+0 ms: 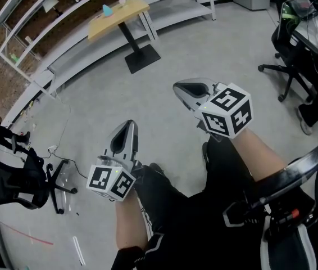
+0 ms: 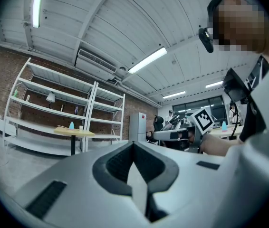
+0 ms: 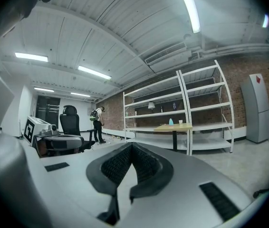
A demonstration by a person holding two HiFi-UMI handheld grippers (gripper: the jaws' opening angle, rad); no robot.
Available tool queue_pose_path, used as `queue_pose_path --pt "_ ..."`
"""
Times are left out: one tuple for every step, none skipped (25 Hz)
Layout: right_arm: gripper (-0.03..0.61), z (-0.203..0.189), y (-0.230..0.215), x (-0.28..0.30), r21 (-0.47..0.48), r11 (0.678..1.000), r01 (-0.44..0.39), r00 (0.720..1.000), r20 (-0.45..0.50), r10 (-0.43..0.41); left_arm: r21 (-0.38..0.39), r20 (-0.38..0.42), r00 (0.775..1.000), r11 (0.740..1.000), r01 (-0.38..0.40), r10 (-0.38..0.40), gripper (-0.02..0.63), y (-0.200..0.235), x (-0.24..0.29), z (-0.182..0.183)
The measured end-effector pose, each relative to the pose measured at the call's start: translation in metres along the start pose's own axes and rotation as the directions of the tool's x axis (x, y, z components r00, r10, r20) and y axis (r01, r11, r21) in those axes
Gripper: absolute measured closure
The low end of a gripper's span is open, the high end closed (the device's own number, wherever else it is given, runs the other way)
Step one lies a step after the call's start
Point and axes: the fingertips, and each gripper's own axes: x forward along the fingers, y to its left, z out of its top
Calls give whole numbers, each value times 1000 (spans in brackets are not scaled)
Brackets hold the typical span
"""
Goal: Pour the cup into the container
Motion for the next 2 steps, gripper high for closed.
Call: queue_pose_path --pt "577 0 -1 0 -1 1000 0 1000 0 0 1 2 1000 1000 0 0 612 0 1 0" --pt "577 0 -2 1 -2 1000 -1 1000 1 1 2 3 1000 1000 0 0 612 0 3 1"
